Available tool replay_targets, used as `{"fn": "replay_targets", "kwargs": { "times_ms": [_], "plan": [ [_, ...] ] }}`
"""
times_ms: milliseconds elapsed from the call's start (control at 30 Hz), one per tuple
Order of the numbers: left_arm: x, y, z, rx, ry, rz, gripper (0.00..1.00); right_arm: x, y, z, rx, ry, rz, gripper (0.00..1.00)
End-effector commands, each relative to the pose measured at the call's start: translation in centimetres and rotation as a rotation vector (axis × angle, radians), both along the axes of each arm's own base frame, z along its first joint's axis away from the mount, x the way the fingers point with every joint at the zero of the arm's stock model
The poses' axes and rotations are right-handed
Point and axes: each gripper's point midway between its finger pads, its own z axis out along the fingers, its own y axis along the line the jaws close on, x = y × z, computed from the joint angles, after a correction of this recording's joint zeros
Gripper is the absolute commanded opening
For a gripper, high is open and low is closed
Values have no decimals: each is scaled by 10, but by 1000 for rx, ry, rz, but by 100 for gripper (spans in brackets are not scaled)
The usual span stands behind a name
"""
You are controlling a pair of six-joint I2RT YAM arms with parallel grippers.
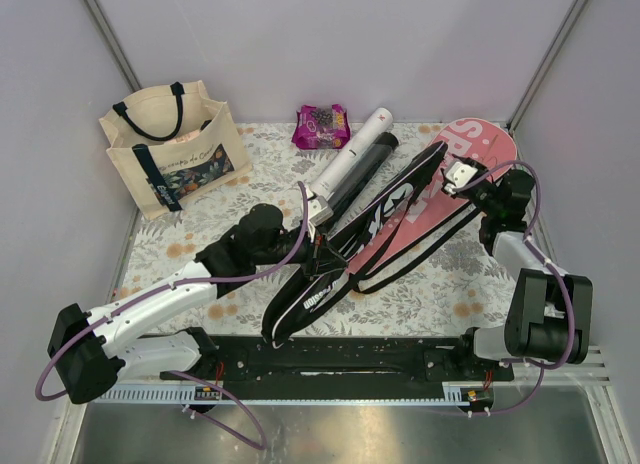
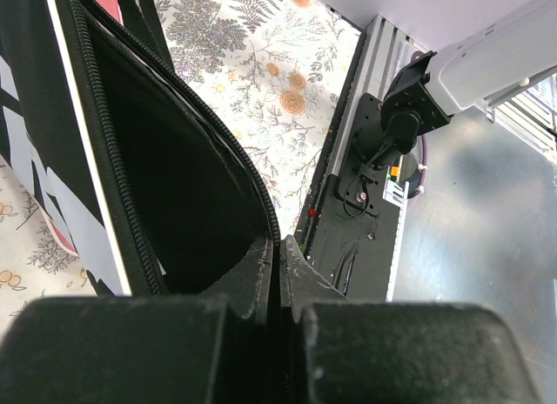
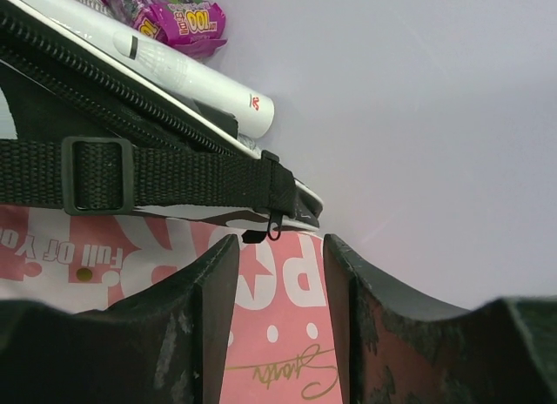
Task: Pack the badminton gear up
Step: Zip the racket bag at the center of the board.
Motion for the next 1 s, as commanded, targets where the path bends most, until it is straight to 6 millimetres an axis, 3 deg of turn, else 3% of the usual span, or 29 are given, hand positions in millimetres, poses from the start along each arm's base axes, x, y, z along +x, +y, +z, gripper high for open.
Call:
{"fn": "replay_targets", "kwargs": {
  "times_ms": [0,233,500,967],
  "plan": [
    [-3,-11,60,-174,-110,-63,0,7,6,13,-49,-44,16,52],
    [-3,-10,59,-177,-110,-65,0,12,15,13,-64,-44,20,49],
    [-4,-10,57,-173,-108,-71,0,13,12,13,-86,-53,1,42],
    [-4,-16,50,-159,-85,-99,0,10,17,16,-202,-41,9,39]
  ]
}}
